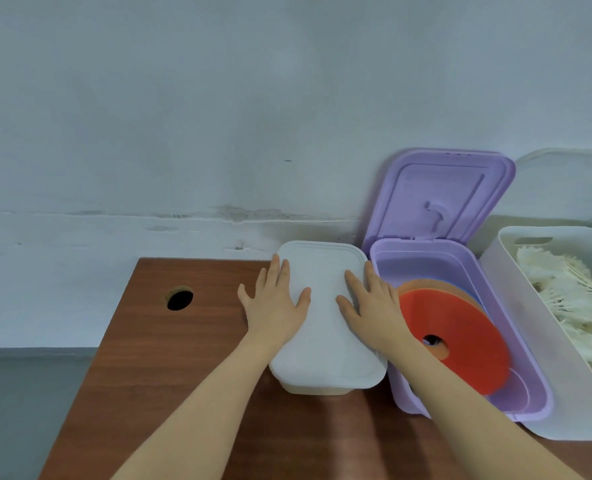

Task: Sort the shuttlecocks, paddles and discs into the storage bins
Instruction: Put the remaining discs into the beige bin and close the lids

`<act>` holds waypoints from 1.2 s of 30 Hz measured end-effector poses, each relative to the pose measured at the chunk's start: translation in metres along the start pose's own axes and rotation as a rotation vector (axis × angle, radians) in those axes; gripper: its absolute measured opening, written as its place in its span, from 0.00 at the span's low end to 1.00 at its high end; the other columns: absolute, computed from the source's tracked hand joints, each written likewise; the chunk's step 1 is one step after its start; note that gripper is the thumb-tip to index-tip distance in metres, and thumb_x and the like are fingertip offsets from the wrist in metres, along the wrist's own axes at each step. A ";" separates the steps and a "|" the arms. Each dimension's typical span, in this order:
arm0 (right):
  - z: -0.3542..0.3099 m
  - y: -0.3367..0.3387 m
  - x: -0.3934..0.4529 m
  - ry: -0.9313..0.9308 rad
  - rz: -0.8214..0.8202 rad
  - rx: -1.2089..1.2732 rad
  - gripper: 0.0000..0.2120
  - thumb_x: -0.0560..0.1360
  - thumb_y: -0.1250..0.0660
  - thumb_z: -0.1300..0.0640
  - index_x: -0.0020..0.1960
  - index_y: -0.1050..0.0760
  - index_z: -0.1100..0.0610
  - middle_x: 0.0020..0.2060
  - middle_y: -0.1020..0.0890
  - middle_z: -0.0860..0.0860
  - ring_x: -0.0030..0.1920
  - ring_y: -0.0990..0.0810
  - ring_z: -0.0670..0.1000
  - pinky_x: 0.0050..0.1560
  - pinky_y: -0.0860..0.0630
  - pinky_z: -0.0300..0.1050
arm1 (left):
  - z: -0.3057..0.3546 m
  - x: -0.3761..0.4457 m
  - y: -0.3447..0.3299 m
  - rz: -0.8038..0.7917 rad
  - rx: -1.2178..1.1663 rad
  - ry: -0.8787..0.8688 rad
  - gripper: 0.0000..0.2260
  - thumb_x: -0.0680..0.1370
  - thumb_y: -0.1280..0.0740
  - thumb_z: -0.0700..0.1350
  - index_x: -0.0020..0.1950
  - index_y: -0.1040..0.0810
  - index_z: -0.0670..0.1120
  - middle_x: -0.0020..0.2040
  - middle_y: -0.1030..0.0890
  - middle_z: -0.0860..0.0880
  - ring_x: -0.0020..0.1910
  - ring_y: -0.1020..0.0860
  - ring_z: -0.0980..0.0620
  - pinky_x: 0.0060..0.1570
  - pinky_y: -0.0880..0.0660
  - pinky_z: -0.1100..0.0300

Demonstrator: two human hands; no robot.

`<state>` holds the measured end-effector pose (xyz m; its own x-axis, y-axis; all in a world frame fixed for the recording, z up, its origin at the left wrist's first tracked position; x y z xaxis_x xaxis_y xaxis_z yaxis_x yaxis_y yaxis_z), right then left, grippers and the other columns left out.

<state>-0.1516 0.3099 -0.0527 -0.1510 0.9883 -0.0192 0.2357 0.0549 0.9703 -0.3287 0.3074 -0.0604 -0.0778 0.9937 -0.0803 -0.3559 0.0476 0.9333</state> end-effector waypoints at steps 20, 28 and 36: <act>0.161 0.181 0.047 0.084 0.516 0.034 0.30 0.71 0.45 0.47 0.72 0.36 0.57 0.67 0.33 0.67 0.59 0.27 0.68 0.57 0.29 0.60 | 0.219 0.055 0.072 0.351 0.128 -0.202 0.30 0.79 0.48 0.58 0.77 0.54 0.51 0.77 0.51 0.43 0.72 0.42 0.40 0.68 0.43 0.47; 0.199 0.180 0.078 0.182 0.459 0.164 0.37 0.73 0.33 0.55 0.76 0.49 0.57 0.74 0.47 0.64 0.65 0.34 0.69 0.62 0.33 0.59 | 0.244 0.082 0.071 0.349 -0.030 -0.089 0.31 0.79 0.46 0.58 0.77 0.57 0.53 0.75 0.47 0.41 0.62 0.29 0.36 0.61 0.33 0.46; 0.192 0.178 0.083 0.262 0.511 0.411 0.34 0.74 0.36 0.60 0.75 0.48 0.59 0.73 0.47 0.65 0.67 0.39 0.70 0.67 0.39 0.59 | 0.232 0.085 0.071 0.381 -0.591 -0.038 0.25 0.79 0.40 0.52 0.74 0.44 0.60 0.66 0.39 0.44 0.59 0.27 0.45 0.60 0.35 0.61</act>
<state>0.0621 0.4286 0.0719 -0.1389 0.8405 0.5238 0.6747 -0.3068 0.6713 -0.1443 0.4184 0.0803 -0.2687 0.9337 0.2366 -0.7579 -0.3566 0.5463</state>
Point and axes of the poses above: each hand's wrist, its own x-axis towards the middle knuckle, its own y-axis out of the back of the hand, z = x × y, the point moved 8 cm from there along x, towards the middle knuckle
